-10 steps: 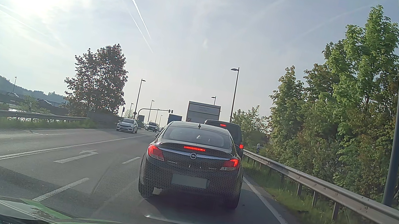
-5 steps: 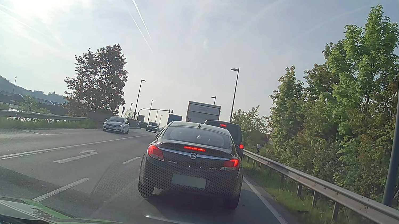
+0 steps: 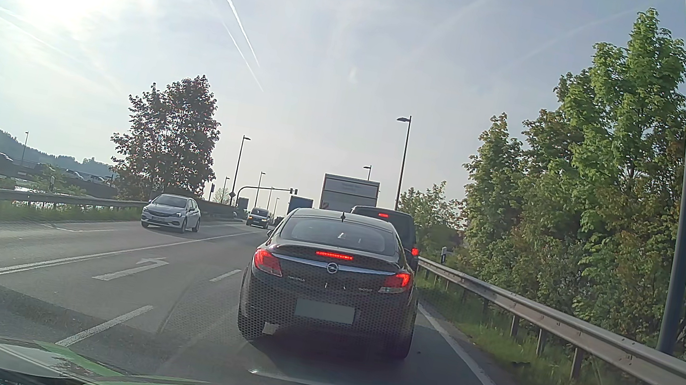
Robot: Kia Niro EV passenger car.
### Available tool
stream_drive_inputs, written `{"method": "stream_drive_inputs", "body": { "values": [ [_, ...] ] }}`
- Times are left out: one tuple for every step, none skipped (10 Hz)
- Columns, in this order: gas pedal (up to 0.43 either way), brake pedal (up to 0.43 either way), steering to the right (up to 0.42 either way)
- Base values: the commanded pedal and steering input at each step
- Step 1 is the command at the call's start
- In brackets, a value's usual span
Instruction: Follow the waypoints while adhering to traffic rules and regulations
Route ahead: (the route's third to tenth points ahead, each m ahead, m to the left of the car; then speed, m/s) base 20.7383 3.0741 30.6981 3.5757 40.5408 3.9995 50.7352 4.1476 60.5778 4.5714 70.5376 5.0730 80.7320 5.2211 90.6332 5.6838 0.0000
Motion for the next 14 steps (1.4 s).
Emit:
{"method": "stream_drive_inputs", "body": {
  "values": [
    [0.0,0.268,0.0],
    [0.0,0.268,0.001],
    [0.0,0.268,0.0],
    [0.0,0.268,0.0],
    [0.0,0.268,0.0],
    [0.0,0.268,0.001],
    [0.0,0.268,0.001],
    [0.0,0.268,0.001],
    [0.0,0.268,0.0],
    [0.0,0.268,0.0],
    [0.0,0.268,0.0],
    [0.0,0.268,0.0],
    [0.0,0.268,0.0],
    [0.0,0.268,0.0]
  ]
}}
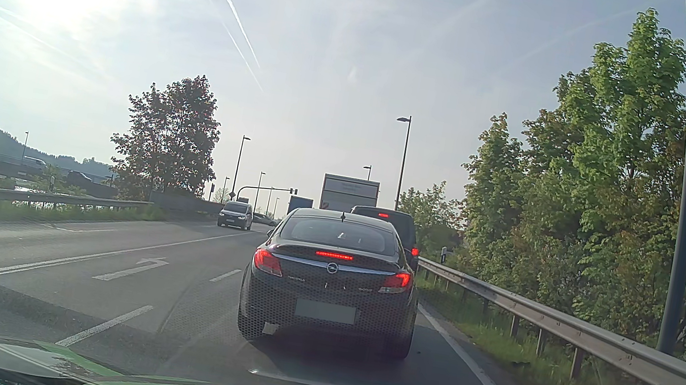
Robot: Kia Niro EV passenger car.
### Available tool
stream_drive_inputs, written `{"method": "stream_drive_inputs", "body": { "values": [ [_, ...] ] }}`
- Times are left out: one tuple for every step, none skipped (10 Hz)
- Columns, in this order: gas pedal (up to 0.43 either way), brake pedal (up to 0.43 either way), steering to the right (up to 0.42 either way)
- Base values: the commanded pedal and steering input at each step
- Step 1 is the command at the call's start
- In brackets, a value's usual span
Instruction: Follow the waypoints while adhering to traffic rules and regulations
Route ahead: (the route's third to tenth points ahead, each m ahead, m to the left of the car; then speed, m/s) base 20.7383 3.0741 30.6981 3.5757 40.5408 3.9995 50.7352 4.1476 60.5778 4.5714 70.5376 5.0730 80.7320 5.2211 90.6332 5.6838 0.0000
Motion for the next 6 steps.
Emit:
{"method": "stream_drive_inputs", "body": {
  "values": [
    [0.0,0.274,0.0],
    [0.0,0.268,0.0],
    [0.0,0.268,0.0],
    [0.0,0.268,0.0],
    [0.0,0.268,0.0],
    [0.0,0.268,0.0]
  ]
}}
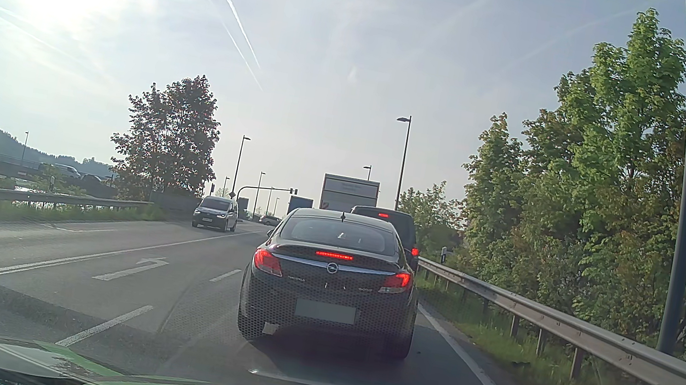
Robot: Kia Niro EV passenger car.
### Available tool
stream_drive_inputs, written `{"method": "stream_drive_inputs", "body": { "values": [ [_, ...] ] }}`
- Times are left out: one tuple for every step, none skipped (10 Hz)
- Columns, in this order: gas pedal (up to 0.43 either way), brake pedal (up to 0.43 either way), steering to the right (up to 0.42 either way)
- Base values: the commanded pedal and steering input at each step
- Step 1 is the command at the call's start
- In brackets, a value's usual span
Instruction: Follow the waypoints while adhering to traffic rules and regulations
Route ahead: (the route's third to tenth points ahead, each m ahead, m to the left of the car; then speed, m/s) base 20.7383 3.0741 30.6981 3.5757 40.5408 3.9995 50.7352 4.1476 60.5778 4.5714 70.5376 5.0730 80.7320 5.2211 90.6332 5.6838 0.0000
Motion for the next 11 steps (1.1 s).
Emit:
{"method": "stream_drive_inputs", "body": {
  "values": [
    [0.0,0.268,0.0],
    [0.0,0.274,0.0],
    [0.0,0.268,0.0],
    [0.0,0.268,0.0],
    [0.0,0.268,0.0],
    [0.0,0.268,0.0],
    [0.0,0.268,0.0],
    [0.0,0.268,0.0],
    [0.0,0.268,0.0],
    [0.0,0.268,0.0],
    [0.0,0.268,0.0]
  ]
}}
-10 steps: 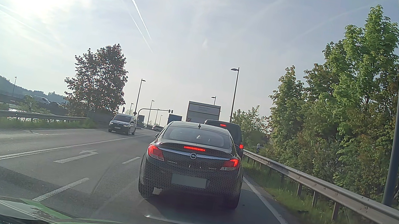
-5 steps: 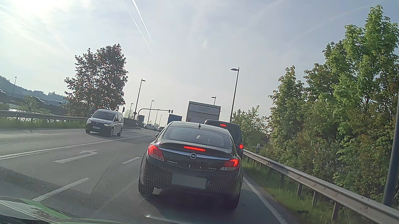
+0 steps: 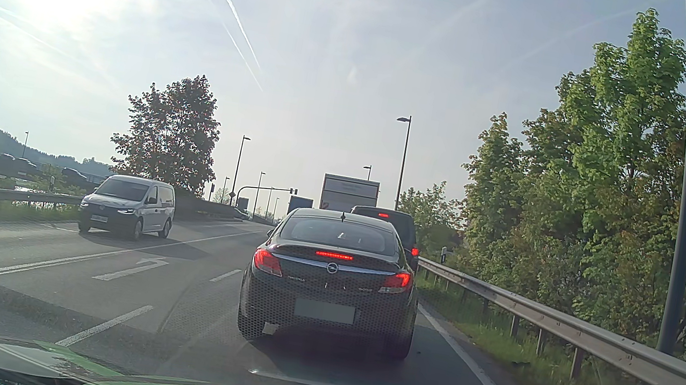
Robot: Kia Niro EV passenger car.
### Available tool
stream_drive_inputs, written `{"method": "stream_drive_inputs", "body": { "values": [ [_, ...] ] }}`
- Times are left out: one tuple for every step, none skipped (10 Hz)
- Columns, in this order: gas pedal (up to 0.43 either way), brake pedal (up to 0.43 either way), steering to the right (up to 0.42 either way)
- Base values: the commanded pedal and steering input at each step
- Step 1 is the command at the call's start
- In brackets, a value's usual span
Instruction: Follow the waypoints while adhering to traffic rules and regulations
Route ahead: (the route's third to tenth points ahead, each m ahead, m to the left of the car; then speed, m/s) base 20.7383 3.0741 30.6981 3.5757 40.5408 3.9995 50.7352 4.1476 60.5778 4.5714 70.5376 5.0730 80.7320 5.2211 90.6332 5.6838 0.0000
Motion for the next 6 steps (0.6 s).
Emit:
{"method": "stream_drive_inputs", "body": {
  "values": [
    [0.0,0.268,0.0],
    [0.0,0.268,0.0],
    [0.0,0.268,0.0],
    [0.0,0.268,0.0],
    [0.0,0.268,0.0],
    [0.0,0.268,0.0]
  ]
}}
